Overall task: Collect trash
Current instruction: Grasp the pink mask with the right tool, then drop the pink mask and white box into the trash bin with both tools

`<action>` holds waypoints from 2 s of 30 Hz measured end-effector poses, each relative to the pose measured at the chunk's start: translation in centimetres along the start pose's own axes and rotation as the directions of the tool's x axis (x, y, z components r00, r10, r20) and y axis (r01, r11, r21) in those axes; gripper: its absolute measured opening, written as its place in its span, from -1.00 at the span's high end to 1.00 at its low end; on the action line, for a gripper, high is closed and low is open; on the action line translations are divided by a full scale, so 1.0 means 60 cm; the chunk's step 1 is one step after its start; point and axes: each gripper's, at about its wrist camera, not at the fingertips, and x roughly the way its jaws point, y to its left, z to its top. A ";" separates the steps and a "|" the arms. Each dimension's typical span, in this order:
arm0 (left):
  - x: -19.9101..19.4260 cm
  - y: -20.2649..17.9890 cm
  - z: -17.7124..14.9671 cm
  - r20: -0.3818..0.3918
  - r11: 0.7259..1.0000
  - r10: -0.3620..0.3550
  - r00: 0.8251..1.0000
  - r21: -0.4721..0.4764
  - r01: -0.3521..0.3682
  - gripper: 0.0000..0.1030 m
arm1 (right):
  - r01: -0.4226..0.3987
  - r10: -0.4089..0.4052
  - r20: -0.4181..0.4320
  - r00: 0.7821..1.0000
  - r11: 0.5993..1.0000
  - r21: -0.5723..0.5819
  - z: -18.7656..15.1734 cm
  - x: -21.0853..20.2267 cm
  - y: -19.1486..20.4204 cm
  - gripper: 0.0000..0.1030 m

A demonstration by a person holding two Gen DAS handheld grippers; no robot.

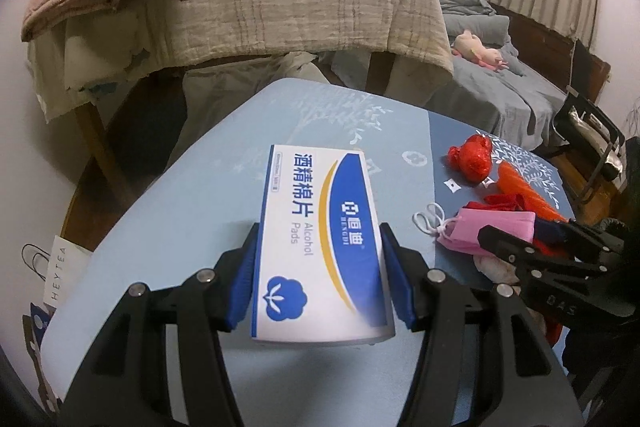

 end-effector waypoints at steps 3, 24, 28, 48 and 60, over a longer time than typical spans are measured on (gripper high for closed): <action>0.001 0.000 -0.003 -0.003 1.000 -0.002 1.000 -0.003 0.002 -0.07 | -0.010 0.010 -0.003 1.000 1.000 -0.010 0.000 -0.005 0.000 0.37; -0.060 -0.079 0.017 0.062 0.996 -0.073 0.995 0.063 0.070 -0.07 | -0.075 0.053 0.183 0.982 0.990 0.116 0.008 -0.176 -0.068 0.61; -0.073 -0.122 0.014 0.067 0.988 -0.124 0.990 0.102 0.117 -0.07 | -0.039 0.006 0.196 0.981 0.985 0.166 -0.007 -0.212 -0.104 0.61; -0.083 -0.409 -0.050 -0.034 0.868 -0.398 0.917 0.310 0.388 -0.07 | 0.265 -0.325 0.147 0.934 0.909 0.321 -0.160 -0.369 -0.291 0.61; -0.084 -0.585 -0.103 -0.129 0.748 -0.533 0.836 0.389 0.537 -0.07 | 0.433 -0.509 0.066 0.858 0.787 0.440 -0.265 -0.452 -0.404 0.61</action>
